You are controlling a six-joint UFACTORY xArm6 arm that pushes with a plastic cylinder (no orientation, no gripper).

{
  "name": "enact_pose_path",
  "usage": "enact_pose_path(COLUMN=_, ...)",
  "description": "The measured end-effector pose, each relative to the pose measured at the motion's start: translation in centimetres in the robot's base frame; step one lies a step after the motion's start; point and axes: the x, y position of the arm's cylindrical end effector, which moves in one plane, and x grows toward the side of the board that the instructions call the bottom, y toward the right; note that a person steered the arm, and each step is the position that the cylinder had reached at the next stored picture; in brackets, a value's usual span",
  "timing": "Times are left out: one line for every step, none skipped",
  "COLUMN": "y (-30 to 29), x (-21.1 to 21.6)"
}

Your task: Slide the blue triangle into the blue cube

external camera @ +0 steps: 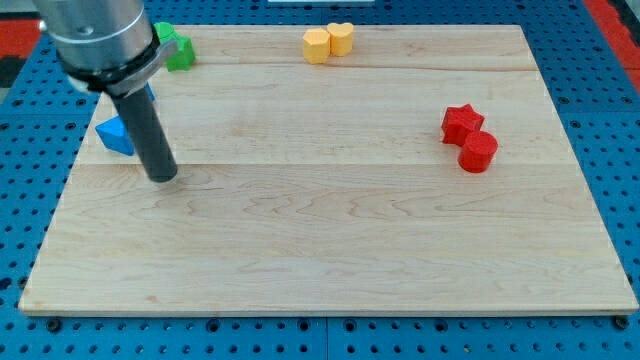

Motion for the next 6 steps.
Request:
enact_pose_path(y=-5.1, x=-0.8)
enact_pose_path(y=-5.6, x=-5.0)
enact_pose_path(y=-4.8, x=-7.4)
enact_pose_path(y=-4.5, x=-8.3)
enact_pose_path(y=1.1, x=-7.2)
enact_pose_path(y=11.1, x=-7.1)
